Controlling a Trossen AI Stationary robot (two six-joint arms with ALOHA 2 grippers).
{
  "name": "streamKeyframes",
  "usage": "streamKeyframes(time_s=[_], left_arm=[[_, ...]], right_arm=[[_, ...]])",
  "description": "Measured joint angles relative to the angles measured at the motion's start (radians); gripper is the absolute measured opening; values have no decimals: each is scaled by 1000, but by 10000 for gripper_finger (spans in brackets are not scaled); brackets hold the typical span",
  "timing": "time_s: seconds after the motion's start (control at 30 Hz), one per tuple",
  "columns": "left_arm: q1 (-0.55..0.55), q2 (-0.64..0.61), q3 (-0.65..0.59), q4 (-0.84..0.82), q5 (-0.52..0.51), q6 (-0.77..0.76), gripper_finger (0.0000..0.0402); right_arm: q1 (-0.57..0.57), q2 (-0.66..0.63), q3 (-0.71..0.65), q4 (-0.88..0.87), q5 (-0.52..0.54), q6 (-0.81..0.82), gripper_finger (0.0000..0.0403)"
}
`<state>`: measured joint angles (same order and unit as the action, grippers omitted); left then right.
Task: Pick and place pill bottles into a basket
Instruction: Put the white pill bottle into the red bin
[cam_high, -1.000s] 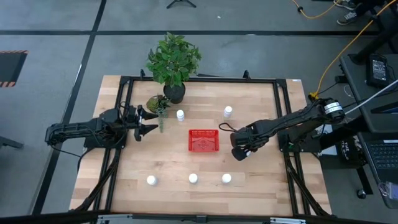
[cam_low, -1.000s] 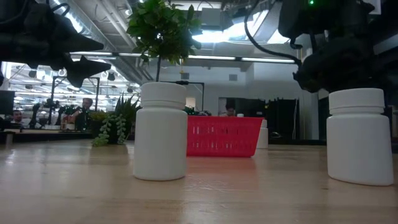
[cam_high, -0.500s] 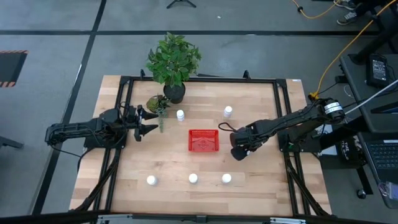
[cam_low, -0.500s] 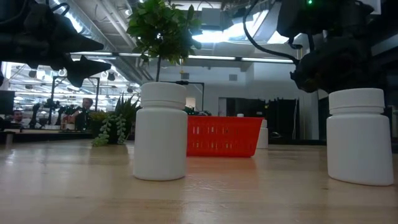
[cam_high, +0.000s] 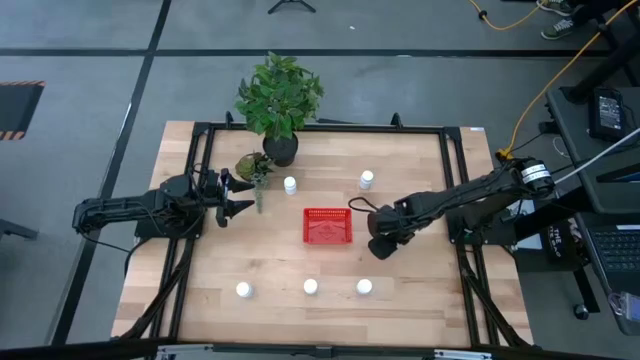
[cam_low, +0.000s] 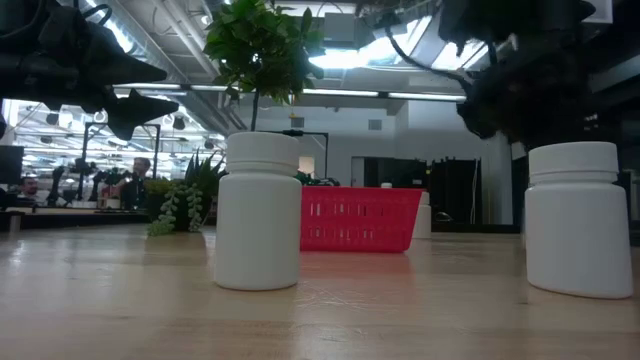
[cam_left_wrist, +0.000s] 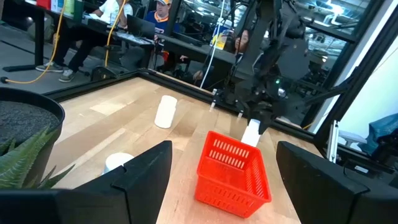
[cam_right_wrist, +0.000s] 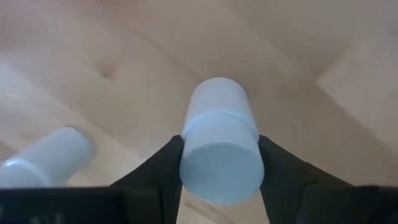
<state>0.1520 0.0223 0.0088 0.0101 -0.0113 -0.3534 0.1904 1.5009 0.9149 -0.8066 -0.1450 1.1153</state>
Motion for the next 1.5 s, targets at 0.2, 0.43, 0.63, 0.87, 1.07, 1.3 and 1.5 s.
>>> streamKeyframes(time_s=[0.2,0.43,0.63,0.87,1.07,1.3,1.5], left_arm=[[0,0,0,0,-2,0,281],[0,0,0,1,-22,0,281],[0,11,0,1,-23,0,281],[0,29,0,2,-23,1,281],[0,50,0,3,-23,8,281],[0,75,0,2,-23,8,281],[0,88,0,2,-23,8,281]], right_arm=[[-51,0,159,-13,84,-166,160],[-142,29,398,-108,162,-398,160],[-186,210,637,-289,139,-601,160],[-190,434,857,-439,117,-742,159],[-182,514,900,-433,99,-762,155],[-181,529,820,-371,99,-760,153],[-181,530,773,-323,99,-758,153]])
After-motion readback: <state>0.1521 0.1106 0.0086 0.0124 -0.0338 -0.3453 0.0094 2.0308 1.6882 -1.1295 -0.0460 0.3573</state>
